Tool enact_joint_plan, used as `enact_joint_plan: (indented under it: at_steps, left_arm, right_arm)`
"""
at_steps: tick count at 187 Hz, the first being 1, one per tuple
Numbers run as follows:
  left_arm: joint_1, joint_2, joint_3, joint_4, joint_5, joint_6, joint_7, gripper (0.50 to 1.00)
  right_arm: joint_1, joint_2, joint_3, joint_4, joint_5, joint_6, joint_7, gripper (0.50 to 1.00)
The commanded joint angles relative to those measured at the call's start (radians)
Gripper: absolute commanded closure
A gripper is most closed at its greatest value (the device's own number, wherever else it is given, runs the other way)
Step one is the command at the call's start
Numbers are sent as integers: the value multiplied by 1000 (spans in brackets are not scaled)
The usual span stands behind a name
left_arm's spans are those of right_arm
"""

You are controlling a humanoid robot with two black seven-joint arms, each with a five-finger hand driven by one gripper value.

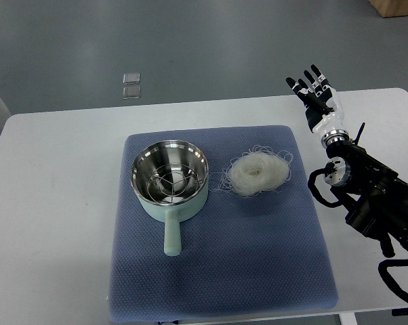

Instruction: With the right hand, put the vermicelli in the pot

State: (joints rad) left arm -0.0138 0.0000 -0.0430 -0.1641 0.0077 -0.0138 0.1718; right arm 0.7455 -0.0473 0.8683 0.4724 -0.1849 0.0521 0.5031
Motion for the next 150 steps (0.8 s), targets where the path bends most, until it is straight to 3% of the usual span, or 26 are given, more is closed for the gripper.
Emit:
enact_joint_plan:
  at_steps: [1,123,150]
  left_arm:
    - [0,0,0,0,0,0,0,500]
    - [0,0,2,0,0,0,0,500]
    - [0,0,2,0,0,0,0,500]
  right_arm:
    - [0,3,-2,0,-1,0,0,570]
    - [5,-28,-23,18,-21,2,-2,570]
    - [15,-52,-58,20,-129,3,-8,572]
